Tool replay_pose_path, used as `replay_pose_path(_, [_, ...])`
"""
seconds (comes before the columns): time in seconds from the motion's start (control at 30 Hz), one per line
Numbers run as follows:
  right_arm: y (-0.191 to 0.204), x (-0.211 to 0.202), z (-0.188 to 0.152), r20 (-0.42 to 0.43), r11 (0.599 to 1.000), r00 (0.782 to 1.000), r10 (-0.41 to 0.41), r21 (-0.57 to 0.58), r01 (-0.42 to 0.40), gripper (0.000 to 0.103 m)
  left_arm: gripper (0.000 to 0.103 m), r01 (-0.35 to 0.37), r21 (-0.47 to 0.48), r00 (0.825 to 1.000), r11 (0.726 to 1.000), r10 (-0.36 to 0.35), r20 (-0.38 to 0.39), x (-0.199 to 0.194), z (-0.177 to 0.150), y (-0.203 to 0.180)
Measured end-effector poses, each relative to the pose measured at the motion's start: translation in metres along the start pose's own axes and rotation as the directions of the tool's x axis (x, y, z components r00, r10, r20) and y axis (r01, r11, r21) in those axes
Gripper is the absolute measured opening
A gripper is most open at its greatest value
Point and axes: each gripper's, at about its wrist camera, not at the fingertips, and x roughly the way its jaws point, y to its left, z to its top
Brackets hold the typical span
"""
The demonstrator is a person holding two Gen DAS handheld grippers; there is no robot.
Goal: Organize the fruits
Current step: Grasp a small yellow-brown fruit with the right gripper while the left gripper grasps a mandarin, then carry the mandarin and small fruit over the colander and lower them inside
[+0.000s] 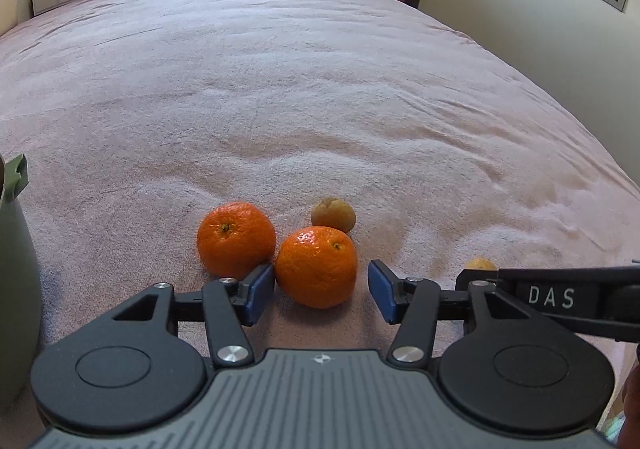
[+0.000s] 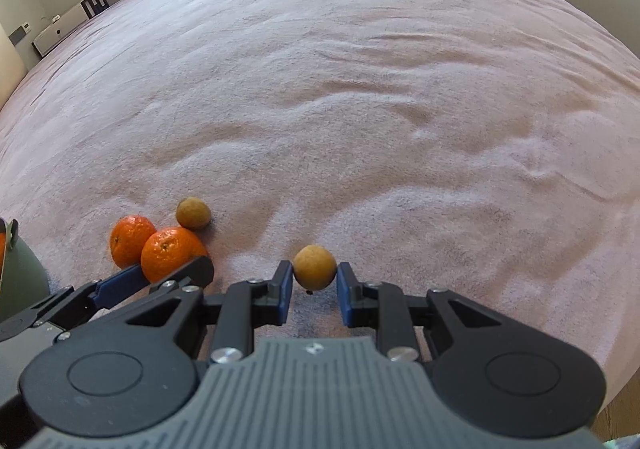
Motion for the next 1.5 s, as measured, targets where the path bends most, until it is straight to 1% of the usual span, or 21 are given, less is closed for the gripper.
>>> replay_pose_path(0.07, [0.0,0.0,0.0,-0.003,1.0,1.0,0.004,-0.001,-0.004,0.02,0.051,0.006,-0.008,1.0,1.0,-0.006,0.0,-0.001,0.001,0.002])
replay_pose_path(0.17, [0.002,0.0,0.0,-0.004,1.0,1.0,0.007,-0.008,-0.007,0.02,0.049,0.018,-0.024,1.0,1.0,-0.018,-0.006,-0.002,0.002,0.006])
replay_pose_path(0.37, [0.002,-0.003,0.001,0.005,1.0,1.0,0.013,-0.006,-0.013,0.02,0.048,0.021,-0.027,1.0,0.999,-0.022,-0.017,-0.008,0.004,0.005])
replay_pose_path(0.47, [0.004,-0.007,0.001,0.011,1.0,1.0,0.028,-0.004,-0.028,0.02,0.048,0.021,-0.016,1.0,1.0,-0.021,-0.01,-0.017,0.006,0.004])
replay_pose_path(0.57, [0.008,-0.013,0.0,0.021,0.999,0.999,0.044,-0.011,-0.044,0.02,0.048,0.006,-0.017,1.0,1.0,-0.006,0.0,-0.028,0.008,0.006])
replay_pose_path(0.73, [0.015,-0.025,-0.001,0.041,0.997,0.996,0.077,-0.019,-0.076,0.02,0.048,-0.033,-0.067,0.999,0.997,0.034,0.006,-0.05,0.013,0.02])
replay_pose_path(0.87, [0.025,-0.035,-0.003,0.059,0.994,0.993,0.099,-0.045,-0.096,0.02,0.048,-0.057,-0.103,0.998,0.993,0.061,0.032,-0.072,0.015,0.032])
replay_pose_path(0.9, [0.029,-0.037,-0.003,0.064,0.993,0.992,0.104,-0.052,-0.101,0.02,0.048,-0.034,-0.12,0.999,0.992,0.038,0.033,-0.077,0.015,0.035])
replay_pose_path(1.1, [0.049,-0.05,-0.008,0.087,0.986,0.988,0.13,-0.112,-0.12,0.02,0.048,-0.043,-0.141,0.995,0.989,0.055,0.08,-0.108,0.018,0.047])
replay_pose_path(1.2, [0.061,-0.059,-0.01,0.098,0.979,0.983,0.156,-0.145,-0.141,0.02,0.048,-0.046,-0.153,0.994,0.987,0.061,0.095,-0.122,0.019,0.054])
replay_pose_path(1.33, [0.081,-0.074,-0.014,0.129,0.959,0.968,0.215,-0.214,-0.184,0.02,0.048,-0.049,-0.173,0.991,0.984,0.07,0.114,-0.138,0.019,0.063])
replay_pose_path(1.5, [0.103,-0.087,-0.019,0.15,0.936,0.954,0.26,-0.28,-0.211,0.02,0.048,-0.056,-0.209,0.988,0.976,0.085,0.131,-0.155,0.019,0.079])
